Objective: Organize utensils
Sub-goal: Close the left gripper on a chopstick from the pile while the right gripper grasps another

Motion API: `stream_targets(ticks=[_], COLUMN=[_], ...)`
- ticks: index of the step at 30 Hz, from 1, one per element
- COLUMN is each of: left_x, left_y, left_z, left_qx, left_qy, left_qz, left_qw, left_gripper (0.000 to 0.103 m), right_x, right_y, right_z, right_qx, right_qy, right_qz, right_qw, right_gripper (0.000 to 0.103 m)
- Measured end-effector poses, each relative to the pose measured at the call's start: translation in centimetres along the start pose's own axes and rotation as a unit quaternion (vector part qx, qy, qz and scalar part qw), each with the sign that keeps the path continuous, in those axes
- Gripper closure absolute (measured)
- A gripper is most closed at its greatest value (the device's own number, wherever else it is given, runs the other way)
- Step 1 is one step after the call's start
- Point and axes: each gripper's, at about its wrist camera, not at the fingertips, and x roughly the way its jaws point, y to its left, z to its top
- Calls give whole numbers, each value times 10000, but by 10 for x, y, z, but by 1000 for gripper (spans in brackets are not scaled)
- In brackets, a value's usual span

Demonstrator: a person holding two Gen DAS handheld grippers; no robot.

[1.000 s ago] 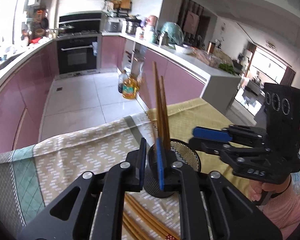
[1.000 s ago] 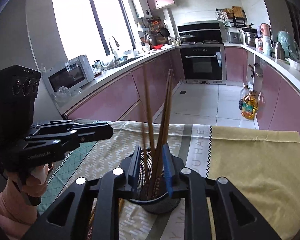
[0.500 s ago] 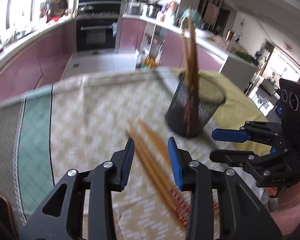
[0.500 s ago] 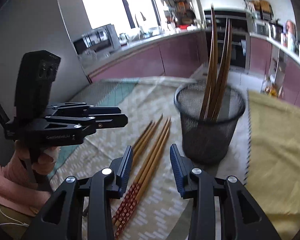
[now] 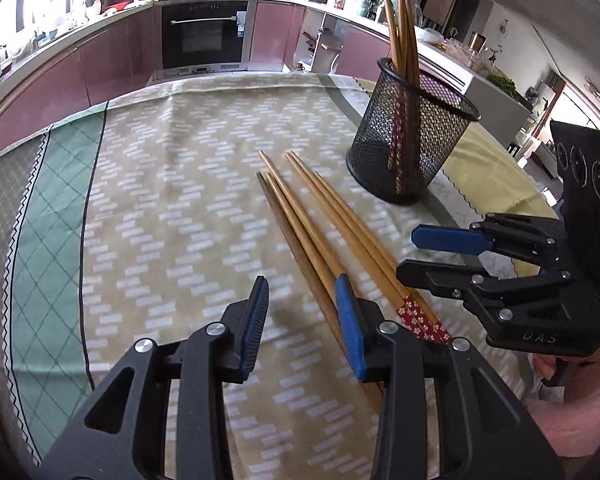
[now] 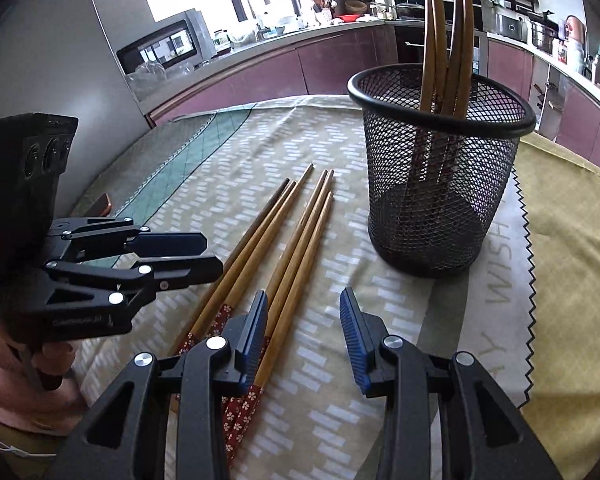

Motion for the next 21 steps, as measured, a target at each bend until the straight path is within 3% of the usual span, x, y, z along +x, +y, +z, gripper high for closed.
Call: stream_targets(ticks=[12, 21], left_x=[4, 7], left_y=[-1, 0], left_z=[-2, 3], left_qx=[65, 91], left_qy=[84, 125], left_qz=[72, 95], left_qw=[9999, 9998], left_gripper=[68, 68], right_x=[8, 13], right_y=[3, 6], right_z=[6, 10], right_qx=[-32, -156], right_qy=[59, 118], right_qz=[-286, -519], right_qw=[9996, 9985], right_gripper=[68, 75])
